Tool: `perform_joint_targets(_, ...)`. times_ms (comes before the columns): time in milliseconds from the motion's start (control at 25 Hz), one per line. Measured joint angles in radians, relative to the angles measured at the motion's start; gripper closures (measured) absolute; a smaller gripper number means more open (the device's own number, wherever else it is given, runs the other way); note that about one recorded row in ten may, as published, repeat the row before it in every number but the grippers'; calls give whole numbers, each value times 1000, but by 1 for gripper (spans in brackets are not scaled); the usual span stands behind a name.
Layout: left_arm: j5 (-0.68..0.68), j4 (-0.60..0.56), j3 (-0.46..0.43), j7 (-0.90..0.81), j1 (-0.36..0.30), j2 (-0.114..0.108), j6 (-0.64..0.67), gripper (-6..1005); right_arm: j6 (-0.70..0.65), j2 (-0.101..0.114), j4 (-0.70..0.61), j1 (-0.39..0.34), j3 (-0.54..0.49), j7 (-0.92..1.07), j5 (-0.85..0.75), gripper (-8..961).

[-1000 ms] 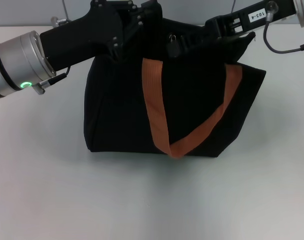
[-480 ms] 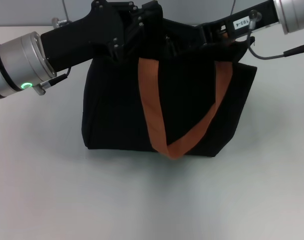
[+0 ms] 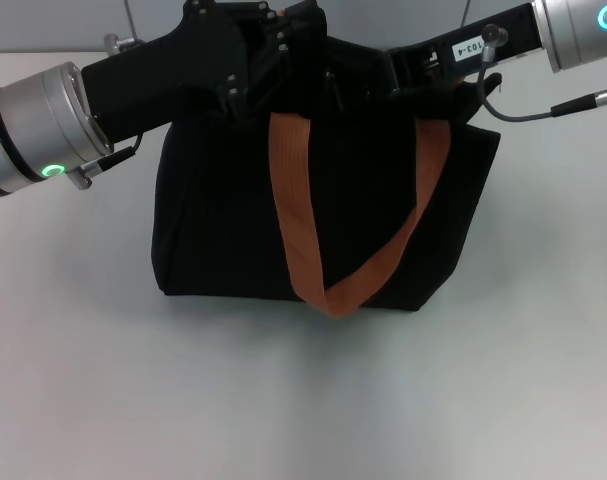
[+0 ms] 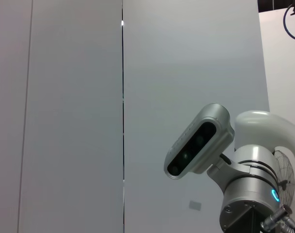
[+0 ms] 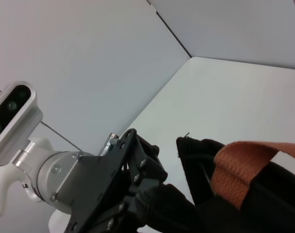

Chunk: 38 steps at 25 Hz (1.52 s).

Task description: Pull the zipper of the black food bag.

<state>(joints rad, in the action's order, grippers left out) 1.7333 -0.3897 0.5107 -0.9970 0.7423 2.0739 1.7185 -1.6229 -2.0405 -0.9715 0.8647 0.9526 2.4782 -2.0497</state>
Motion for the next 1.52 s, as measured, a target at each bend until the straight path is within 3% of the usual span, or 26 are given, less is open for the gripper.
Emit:
perform_joint_targets(640, 0, 10, 0, 0, 0, 0, 3, 965, 52, -23, -4, -25, -3, -2, 8, 858)
perform_joint_targets(1000, 0, 11, -2, 0, -3, 0, 9, 964, 5, -25, -64, -60, -11, 3, 9, 945)
perform_joint_targets(1520, 0, 11, -1, 0, 0, -2, 2, 965, -78, -20, -120, -90, -61, 10, 10, 955)
